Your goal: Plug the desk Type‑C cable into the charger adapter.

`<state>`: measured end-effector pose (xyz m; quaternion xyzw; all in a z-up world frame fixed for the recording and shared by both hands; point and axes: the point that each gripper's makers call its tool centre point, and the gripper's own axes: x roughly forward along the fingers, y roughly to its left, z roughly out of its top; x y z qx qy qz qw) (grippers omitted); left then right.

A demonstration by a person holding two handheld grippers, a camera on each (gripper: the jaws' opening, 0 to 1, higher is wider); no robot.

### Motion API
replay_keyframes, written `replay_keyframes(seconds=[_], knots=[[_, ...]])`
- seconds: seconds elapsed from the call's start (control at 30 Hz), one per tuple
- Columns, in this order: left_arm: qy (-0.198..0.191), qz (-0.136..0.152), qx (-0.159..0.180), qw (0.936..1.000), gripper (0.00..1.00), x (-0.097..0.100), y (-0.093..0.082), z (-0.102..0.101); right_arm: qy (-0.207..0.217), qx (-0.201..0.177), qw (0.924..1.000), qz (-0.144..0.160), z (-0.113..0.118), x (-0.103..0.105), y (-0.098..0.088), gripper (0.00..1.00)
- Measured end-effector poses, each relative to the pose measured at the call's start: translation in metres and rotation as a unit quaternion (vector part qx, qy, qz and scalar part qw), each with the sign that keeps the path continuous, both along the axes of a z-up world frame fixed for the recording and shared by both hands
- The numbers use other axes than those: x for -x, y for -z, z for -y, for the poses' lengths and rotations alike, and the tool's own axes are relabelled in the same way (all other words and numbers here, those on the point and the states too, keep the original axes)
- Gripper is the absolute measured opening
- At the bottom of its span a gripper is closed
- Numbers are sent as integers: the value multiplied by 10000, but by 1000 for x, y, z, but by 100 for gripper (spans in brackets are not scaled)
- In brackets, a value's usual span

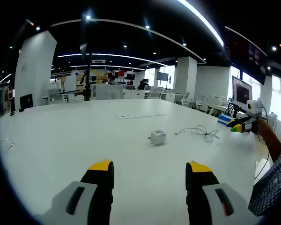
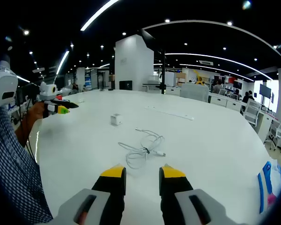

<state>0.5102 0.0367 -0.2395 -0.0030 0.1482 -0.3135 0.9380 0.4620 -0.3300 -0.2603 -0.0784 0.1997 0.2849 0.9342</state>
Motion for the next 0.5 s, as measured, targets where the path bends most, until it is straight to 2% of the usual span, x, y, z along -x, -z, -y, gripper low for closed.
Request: replay_keyframes(seconds=[0.13,0.27,0.5], knots=[[25,-22,218,9998,71,0,-3,5,22,2,10000,-22,1,0,2,30],[22,-21,255,9997,73,-2,-3,7,29,10,10000,-31,2,0,2,30],[93,-18,79,9999,73,-4,1,9,-3,45,10000,-19,0,0,1,30]])
